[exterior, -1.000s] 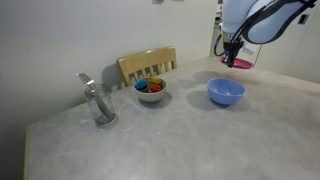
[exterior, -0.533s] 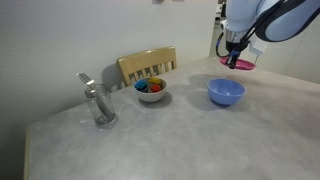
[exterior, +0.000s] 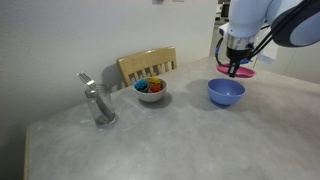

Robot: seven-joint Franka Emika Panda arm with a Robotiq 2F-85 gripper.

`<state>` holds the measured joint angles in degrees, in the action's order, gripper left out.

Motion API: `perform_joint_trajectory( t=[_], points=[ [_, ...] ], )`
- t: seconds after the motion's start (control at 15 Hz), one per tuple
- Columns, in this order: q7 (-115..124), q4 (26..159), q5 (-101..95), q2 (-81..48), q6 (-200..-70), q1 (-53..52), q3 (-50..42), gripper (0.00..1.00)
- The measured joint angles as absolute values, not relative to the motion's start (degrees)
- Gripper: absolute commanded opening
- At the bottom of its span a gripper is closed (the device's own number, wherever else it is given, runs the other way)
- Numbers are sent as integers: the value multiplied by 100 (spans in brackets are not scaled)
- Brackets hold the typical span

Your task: Place the pink plate on the blue bowl

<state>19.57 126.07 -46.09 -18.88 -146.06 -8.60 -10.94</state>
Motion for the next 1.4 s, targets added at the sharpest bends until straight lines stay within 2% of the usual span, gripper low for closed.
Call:
perform_joint_trajectory(
  t=[0.6, 1.4],
  points=[
    [2639, 13182, -5467, -1656, -14599, -892, -509, 3],
    [3047, 13265, -5951, -1653, -14580, -957, -57, 3]
  ],
)
